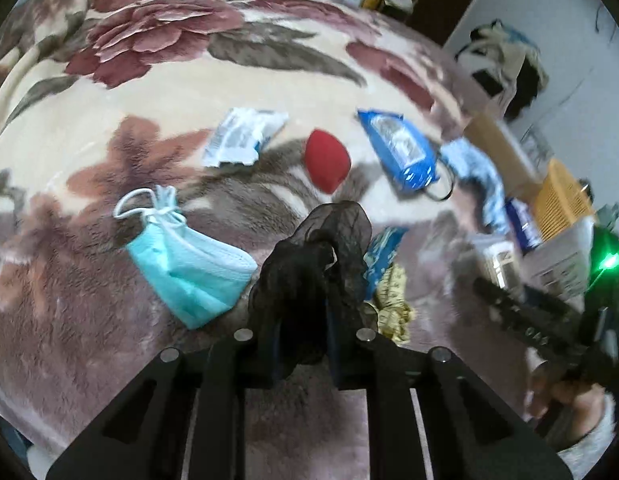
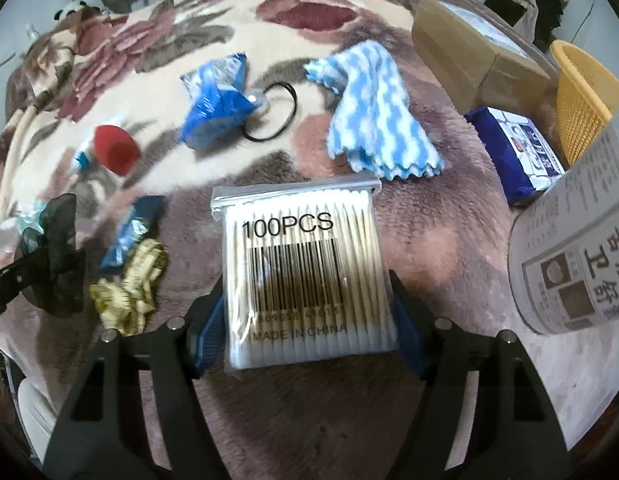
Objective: Organize soft objects
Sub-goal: 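Grasp the black mesh scrunchie with the left tool while the right tool grasps the cotton-swab pack, then carry the scrunchie and cotton-swab pack with both tools over the orange basket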
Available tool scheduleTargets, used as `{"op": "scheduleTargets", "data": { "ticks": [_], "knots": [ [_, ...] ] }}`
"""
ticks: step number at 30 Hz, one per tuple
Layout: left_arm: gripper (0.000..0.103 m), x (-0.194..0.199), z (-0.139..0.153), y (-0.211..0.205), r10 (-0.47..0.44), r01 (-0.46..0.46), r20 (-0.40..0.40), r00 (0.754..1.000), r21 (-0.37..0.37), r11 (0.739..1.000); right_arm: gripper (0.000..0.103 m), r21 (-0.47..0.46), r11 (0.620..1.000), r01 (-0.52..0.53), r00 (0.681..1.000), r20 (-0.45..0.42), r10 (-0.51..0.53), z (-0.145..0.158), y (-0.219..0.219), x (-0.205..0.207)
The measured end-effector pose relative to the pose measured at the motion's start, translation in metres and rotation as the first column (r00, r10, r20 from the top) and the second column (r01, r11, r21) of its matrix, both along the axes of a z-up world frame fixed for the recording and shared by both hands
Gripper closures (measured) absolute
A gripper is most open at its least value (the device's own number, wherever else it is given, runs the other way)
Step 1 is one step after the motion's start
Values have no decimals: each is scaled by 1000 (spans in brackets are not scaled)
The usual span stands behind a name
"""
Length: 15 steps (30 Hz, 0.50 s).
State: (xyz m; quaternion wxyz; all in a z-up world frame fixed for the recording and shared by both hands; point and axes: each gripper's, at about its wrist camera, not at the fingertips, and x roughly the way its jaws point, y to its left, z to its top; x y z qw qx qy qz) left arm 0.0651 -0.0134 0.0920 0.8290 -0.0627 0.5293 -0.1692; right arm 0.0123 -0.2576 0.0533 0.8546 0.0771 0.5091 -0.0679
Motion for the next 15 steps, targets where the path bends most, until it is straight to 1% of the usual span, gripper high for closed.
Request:
{"op": "scheduleTargets", "data": {
  "ticks": [2, 4, 8, 15],
  "knots": [
    [87, -2, 11, 7, 15, -14, 7, 1000, -26, 1000, 32, 4, 1000, -6, 1000, 19, 6, 8, 7, 0],
    [87, -5, 22, 11, 21, -20, 23, 1000, -29, 999, 32, 11, 1000, -15, 999, 36, 14, 15, 13, -2],
    [87, -10, 37, 12, 20, -20, 55, 998, 5, 1000, 32, 14, 999, -38, 998, 58, 37, 31, 25, -4],
    [87, -20, 54, 5, 4, -8, 77, 997, 55, 998, 31, 5, 999, -54, 995, 84, 53, 59, 40, -8]
  ]
}}
